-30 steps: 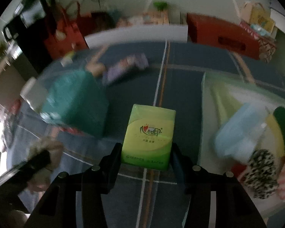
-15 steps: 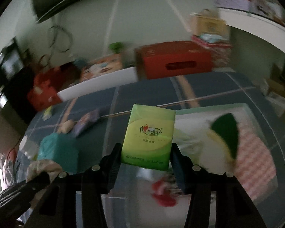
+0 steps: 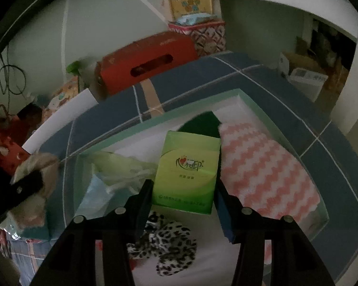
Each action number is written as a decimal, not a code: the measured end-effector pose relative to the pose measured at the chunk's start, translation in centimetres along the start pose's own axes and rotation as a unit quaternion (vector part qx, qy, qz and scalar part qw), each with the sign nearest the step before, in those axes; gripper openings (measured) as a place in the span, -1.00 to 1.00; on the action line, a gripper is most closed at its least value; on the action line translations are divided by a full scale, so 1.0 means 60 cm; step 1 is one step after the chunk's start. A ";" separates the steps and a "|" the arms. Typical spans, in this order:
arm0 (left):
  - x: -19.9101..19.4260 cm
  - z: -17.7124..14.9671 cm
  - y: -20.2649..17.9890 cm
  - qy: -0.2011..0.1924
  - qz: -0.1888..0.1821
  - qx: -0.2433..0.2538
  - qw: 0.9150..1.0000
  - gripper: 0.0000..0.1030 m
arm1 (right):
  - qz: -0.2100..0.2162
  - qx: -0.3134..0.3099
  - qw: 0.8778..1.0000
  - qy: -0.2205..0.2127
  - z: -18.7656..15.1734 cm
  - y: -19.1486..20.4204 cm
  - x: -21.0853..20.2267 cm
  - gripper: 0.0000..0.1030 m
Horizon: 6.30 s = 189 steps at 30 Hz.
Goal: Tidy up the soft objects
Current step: 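Carry the tissue pack with the right tool while the left tool carries the cloth over the tray, then open the right tool to drop the tissue pack while the left tool releases the cloth into the tray, then move both tools back from the tray over the bed, then grasp the small green tissue pack with the left tool while the right tool grasps the purple snack packet, then carry the tissue pack with the left tool while the right tool carries the snack packet over the tray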
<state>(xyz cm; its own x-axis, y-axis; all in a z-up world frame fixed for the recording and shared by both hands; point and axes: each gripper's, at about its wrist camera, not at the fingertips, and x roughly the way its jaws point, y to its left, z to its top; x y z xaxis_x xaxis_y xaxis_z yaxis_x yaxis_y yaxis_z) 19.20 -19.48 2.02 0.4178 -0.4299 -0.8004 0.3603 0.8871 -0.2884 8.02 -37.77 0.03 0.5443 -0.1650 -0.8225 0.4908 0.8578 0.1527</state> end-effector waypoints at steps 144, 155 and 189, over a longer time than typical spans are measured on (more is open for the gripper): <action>-0.029 0.206 0.713 0.064 0.192 -0.181 0.962 -0.07 | 0.264 -0.106 0.943 0.171 0.103 0.416 0.156 -0.36; -0.209 0.159 0.526 0.004 0.183 -0.120 0.976 -0.07 | 0.246 -0.116 0.952 0.137 0.097 0.345 0.014 -0.36; -0.074 -0.107 -0.048 0.116 0.030 0.075 0.990 -0.06 | 0.147 0.004 0.977 0.154 -0.005 -0.105 -0.044 -0.36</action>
<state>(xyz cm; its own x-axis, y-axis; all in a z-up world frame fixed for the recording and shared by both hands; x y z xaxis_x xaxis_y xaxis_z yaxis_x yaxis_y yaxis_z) 10.99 -19.03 3.03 0.2461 -0.3126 -0.9175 0.4676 0.8674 -0.1701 3.29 -42.59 1.08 0.4324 0.2439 -0.8681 0.3502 0.8417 0.4110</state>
